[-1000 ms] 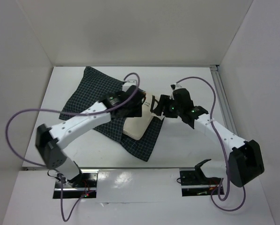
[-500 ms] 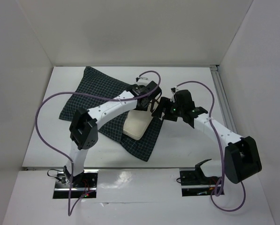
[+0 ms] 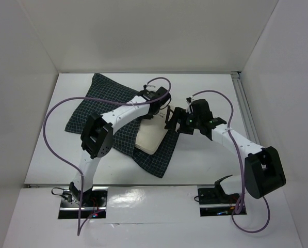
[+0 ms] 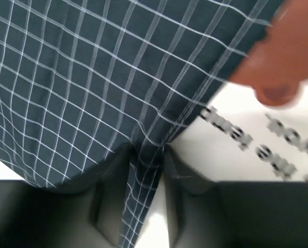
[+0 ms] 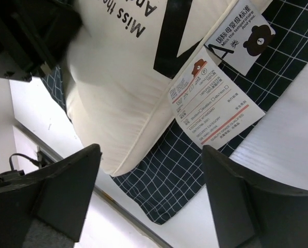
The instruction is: Put the pillow into the pillowcase
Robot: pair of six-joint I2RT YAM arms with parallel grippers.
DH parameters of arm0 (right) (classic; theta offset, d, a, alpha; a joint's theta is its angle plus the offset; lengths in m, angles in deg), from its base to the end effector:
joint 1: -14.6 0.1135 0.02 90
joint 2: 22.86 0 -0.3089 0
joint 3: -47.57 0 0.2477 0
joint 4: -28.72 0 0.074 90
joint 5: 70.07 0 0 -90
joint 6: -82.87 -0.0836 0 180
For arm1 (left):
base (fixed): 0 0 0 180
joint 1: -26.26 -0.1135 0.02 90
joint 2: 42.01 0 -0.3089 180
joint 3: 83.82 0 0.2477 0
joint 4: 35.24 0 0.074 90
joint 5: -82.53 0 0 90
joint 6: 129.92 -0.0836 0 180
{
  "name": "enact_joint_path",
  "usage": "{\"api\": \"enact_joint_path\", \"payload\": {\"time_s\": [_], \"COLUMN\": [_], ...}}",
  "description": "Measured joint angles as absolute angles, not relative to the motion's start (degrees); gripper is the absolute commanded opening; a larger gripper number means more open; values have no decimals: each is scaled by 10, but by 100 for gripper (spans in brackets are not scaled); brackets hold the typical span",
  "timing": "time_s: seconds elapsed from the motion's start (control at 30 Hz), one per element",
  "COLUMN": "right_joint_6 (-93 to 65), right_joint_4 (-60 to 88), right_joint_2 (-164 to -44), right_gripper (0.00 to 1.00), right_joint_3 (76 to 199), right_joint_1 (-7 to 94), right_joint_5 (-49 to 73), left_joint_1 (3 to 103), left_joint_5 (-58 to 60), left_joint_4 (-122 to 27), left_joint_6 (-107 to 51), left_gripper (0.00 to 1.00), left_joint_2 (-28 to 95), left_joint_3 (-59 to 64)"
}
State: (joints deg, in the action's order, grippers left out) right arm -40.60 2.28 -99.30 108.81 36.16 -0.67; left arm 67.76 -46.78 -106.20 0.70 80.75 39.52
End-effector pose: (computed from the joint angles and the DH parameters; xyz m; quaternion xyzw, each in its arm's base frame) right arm 0.2686 0.1377 0.2477 0.0203 0.9003 0.3308 0.2821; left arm 0.3956 -0.2793 0.2451 -0.0502 0.9284 0.1445 0.3387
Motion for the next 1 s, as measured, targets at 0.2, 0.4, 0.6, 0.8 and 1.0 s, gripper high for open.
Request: {"api": "enact_joint_path", "payload": {"time_s": [0.2,0.4,0.6,0.8,1.0], "right_joint_6": [-413,-435,-442,-447,-467], "right_joint_4": [48,116,175,170,176], "right_joint_2": [-1009,-1071,-1211,-1194,-1032], "right_gripper": [96,81,0,0,0], "right_joint_3": [1080,1076,1121,1149,1089], "right_joint_1": [361,375,406,429,467], "right_joint_5": [-23,-47,-68,-72,-38], "left_joint_1": [660,666,689,684,701], "left_joint_5": [-455,-413,-361,-294,-230], "left_joint_4": [-1063,-1058,-1054,-1054,-1081], "left_joint_6": [-8,-44,-80,-100,-101], "left_gripper": [0,0,0,0,0], "left_joint_2": [809,800,750,694,694], "left_joint_3": [395,396,396,408,502]}}
